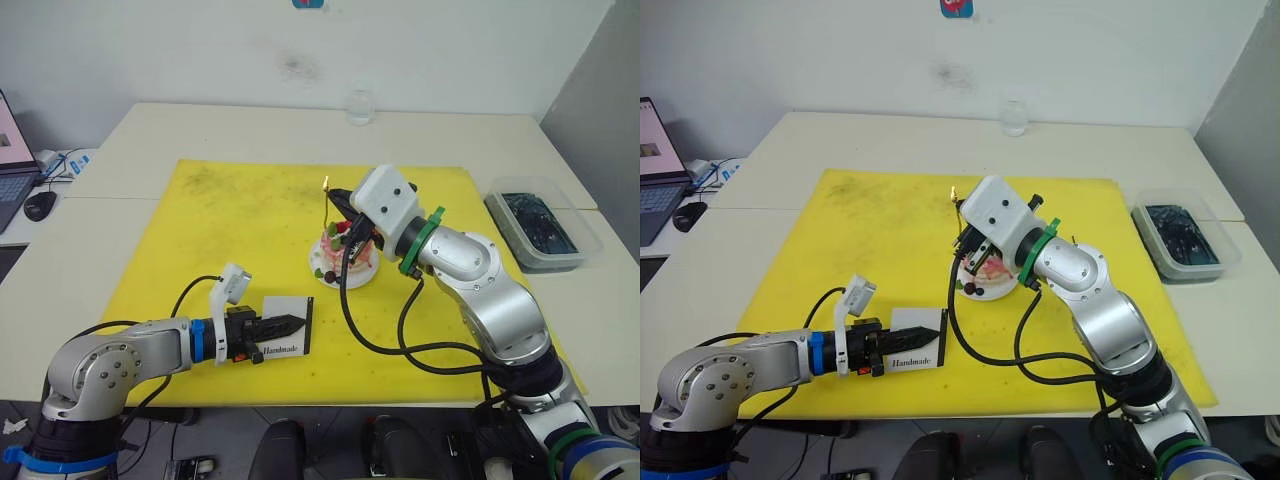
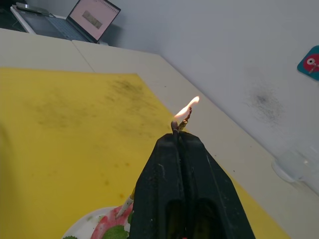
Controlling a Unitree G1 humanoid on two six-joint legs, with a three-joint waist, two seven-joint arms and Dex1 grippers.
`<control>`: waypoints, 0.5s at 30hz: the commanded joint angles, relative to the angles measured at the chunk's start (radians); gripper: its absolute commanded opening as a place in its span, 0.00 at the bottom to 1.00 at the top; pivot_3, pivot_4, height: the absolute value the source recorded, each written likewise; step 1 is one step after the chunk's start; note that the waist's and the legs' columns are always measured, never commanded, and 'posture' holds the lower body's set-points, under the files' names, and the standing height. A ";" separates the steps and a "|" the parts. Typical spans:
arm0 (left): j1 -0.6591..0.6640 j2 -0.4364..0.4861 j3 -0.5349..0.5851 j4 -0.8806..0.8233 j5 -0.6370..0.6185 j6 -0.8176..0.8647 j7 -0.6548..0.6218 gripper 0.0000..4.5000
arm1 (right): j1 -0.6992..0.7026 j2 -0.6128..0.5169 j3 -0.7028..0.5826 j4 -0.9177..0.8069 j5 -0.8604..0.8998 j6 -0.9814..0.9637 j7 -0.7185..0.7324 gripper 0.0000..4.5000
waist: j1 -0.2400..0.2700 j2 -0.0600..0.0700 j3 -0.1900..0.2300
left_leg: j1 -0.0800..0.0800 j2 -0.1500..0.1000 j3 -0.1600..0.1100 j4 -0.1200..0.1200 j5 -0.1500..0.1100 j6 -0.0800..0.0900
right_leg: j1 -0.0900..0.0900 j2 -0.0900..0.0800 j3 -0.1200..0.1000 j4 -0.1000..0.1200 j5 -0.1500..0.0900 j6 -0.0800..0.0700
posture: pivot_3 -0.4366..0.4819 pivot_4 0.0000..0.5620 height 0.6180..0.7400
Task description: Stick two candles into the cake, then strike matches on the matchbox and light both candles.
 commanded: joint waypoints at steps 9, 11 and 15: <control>-0.005 -0.004 0.010 -0.016 -0.003 -0.014 -0.007 0.00 | -0.021 0.004 -0.035 -0.023 0.009 -0.002 0.002 0.01 | 0.000 0.000 0.000 | 0.000 0.000 0.000 0.000 0.000 0.000 | 0.000 0.000 0.000 0.000 0.000 0.000 | 0.48 0.27 1.00; -0.005 -0.004 0.010 -0.016 -0.003 -0.014 -0.008 0.00 | -0.021 0.005 -0.036 -0.023 0.010 -0.001 0.001 0.01 | 0.000 0.000 0.000 | 0.000 0.000 0.000 0.000 0.000 0.000 | 0.000 0.000 0.000 0.000 0.000 0.000 | 0.48 0.27 1.00; -0.003 -0.004 0.010 -0.017 -0.003 -0.014 -0.009 0.00 | -0.020 0.007 -0.037 -0.025 0.011 0.002 -0.001 0.01 | 0.000 0.000 0.000 | 0.000 0.000 0.000 0.000 0.000 0.000 | 0.000 0.000 0.000 0.000 0.000 0.000 | 0.48 0.27 1.00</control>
